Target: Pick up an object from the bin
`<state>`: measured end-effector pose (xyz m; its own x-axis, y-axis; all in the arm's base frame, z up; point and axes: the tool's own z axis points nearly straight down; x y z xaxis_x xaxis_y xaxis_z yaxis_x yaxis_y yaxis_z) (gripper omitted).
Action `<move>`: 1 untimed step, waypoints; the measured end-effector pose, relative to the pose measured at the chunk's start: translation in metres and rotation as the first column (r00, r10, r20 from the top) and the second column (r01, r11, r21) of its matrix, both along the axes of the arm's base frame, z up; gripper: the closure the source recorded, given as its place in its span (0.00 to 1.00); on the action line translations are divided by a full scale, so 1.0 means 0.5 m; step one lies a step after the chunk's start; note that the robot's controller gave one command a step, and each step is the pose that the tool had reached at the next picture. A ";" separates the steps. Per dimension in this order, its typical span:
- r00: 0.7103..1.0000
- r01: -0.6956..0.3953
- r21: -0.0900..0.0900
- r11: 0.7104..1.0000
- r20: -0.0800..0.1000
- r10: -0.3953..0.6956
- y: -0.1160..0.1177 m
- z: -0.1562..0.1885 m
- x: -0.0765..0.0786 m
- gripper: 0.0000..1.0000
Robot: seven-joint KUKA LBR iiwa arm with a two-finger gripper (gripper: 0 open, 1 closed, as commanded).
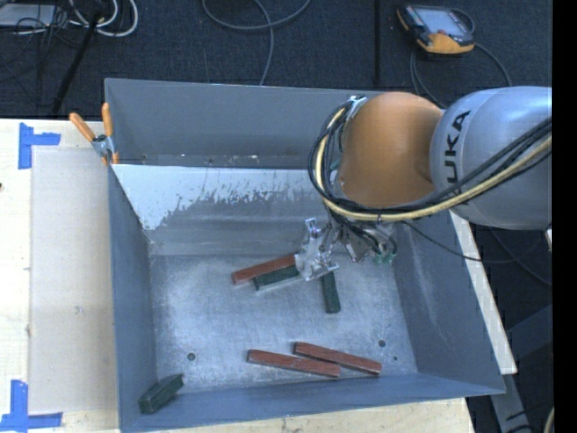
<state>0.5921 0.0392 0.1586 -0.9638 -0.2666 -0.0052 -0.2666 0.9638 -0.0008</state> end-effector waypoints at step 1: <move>0.999 0.040 0.000 0.999 -0.006 -0.040 0.028 -0.048 -0.020 0.00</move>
Offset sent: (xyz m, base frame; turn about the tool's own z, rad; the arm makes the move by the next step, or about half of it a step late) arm 0.0000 0.0000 0.0000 0.0000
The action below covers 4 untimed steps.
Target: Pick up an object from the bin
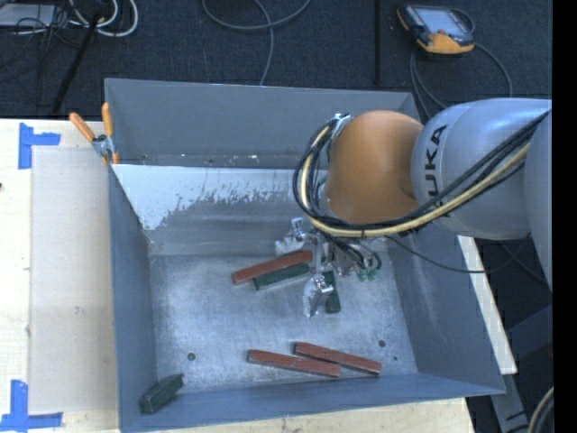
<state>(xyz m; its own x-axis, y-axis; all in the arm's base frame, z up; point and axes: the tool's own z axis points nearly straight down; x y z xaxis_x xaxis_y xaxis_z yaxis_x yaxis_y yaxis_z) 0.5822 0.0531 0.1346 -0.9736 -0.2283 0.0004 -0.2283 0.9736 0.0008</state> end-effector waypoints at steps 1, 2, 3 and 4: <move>1.000 0.001 0.000 1.000 0.000 -0.001 0.000 0.000 0.000 0.00; 0.997 -0.076 0.002 0.997 0.014 0.076 0.004 -0.115 0.067 1.00; 0.997 -0.075 0.002 0.997 0.014 0.075 0.004 -0.115 0.067 1.00; 0.997 -0.081 0.000 0.997 -0.003 0.081 0.001 0.024 0.054 0.00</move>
Offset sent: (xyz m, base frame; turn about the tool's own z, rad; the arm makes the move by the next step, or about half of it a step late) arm 0.0282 0.0004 -0.0646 -0.0794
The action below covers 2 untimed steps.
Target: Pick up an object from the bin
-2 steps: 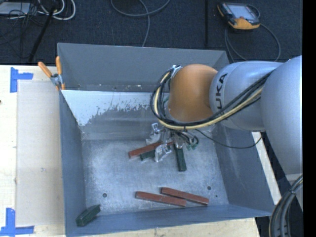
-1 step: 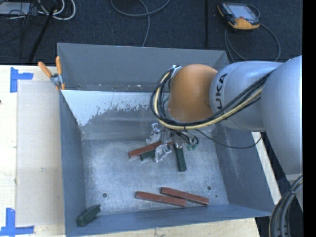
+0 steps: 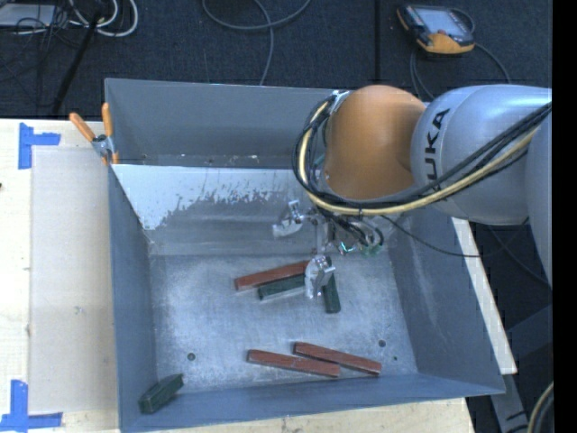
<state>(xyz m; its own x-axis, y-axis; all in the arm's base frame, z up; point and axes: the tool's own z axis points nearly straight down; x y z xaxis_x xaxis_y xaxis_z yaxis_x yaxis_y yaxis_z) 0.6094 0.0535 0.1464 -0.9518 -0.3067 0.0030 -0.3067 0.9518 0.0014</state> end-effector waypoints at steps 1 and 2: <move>1.000 -0.003 0.000 1.000 0.003 0.003 -0.002 0.137 0.002 0.00; 1.000 -0.006 0.001 1.000 0.011 0.006 0.001 0.040 0.001 0.00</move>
Offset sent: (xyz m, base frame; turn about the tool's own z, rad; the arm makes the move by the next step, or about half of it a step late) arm -0.0049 0.0044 -0.0764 -0.0073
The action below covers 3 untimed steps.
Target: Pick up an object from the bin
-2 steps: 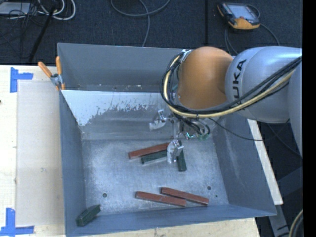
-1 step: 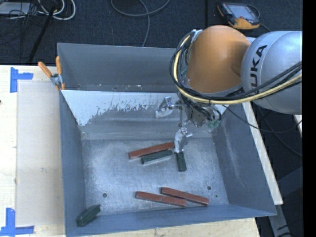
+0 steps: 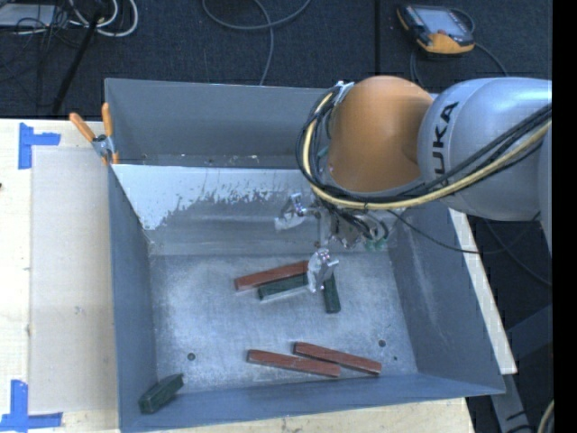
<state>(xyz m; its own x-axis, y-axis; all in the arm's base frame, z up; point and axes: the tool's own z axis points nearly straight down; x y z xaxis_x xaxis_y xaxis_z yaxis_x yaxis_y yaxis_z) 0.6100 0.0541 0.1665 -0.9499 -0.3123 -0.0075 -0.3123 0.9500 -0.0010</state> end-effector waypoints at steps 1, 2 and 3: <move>0.994 -0.112 0.000 0.994 0.005 0.112 -0.006 -0.179 -0.033 1.00; 0.994 -0.112 0.001 0.994 0.005 0.112 -0.007 -0.179 -0.033 1.00; 0.983 -0.182 0.000 0.983 -0.006 0.182 0.008 0.020 -0.041 1.00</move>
Offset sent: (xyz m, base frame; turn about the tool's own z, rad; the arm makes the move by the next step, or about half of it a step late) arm 0.0000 0.0000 0.0000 0.0000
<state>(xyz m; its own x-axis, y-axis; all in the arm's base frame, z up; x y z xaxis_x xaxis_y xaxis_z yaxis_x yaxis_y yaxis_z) 0.5893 0.0580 0.1763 -0.8770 -0.4805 -0.0013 -0.4805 0.8770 0.0009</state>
